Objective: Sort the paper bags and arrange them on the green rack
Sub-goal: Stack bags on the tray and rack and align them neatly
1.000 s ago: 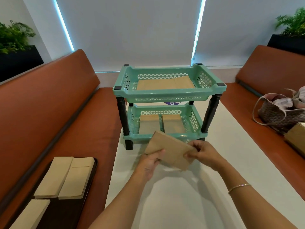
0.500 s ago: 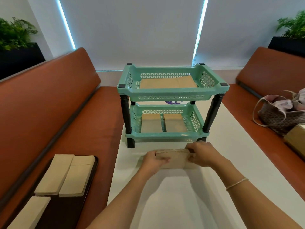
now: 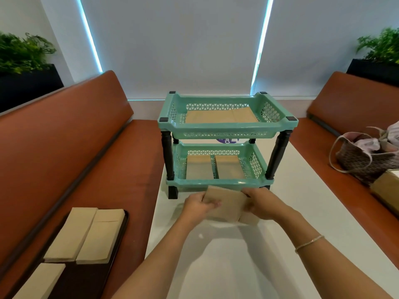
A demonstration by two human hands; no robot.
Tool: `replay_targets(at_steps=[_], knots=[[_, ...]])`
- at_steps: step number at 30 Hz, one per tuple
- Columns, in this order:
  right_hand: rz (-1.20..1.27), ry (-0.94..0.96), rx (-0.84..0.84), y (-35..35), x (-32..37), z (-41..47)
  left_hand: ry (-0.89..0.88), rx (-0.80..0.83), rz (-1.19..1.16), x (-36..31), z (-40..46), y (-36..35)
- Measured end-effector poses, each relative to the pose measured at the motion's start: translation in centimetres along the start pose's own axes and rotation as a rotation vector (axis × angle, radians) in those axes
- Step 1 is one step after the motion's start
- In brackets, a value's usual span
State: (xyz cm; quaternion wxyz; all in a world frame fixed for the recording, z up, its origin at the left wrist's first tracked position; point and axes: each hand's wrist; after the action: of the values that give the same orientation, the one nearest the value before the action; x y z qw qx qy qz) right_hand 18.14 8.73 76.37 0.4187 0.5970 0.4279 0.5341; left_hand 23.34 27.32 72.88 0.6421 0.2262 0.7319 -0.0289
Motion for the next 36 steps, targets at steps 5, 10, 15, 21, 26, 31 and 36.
replay_targets(at_steps=[5,10,15,21,26,31,36], knots=[[0.714,-0.100,-0.077,0.5,0.3,-0.5,-0.107,-0.063,-0.254,-3.6,0.5,1.4],[1.368,-0.243,-0.151,-3.7,1.4,-1.2,-0.109,0.092,-0.139,-4.1,-0.2,-0.9],[1.190,-0.448,-0.119,-6.1,1.7,-1.7,0.053,-0.005,0.047,-0.7,-1.1,-4.2],[1.243,-0.428,-0.158,-5.7,1.2,-1.0,0.021,-0.025,0.107,-0.9,-0.9,-4.2],[1.010,-0.468,-0.089,-6.3,0.8,-0.9,0.047,-0.003,0.186,0.0,-1.0,-4.3],[0.950,-0.402,-0.067,-5.0,0.3,-0.2,0.024,0.005,0.184,-0.4,-0.4,-4.0],[1.041,-0.429,-0.119,-1.6,-0.6,2.4,0.031,-0.092,0.225,-3.9,2.1,-3.4]])
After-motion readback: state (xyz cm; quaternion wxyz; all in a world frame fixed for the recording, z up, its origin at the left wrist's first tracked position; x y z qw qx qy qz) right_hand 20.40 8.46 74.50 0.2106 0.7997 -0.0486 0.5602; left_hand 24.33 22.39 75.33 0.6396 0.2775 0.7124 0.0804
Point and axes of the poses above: each hand's wrist, its own z-axis towards the middle knuckle, its own y-axis out of the back of the hand, x = y × z, and after that the axes turned 3 degrees about -x, right-handed
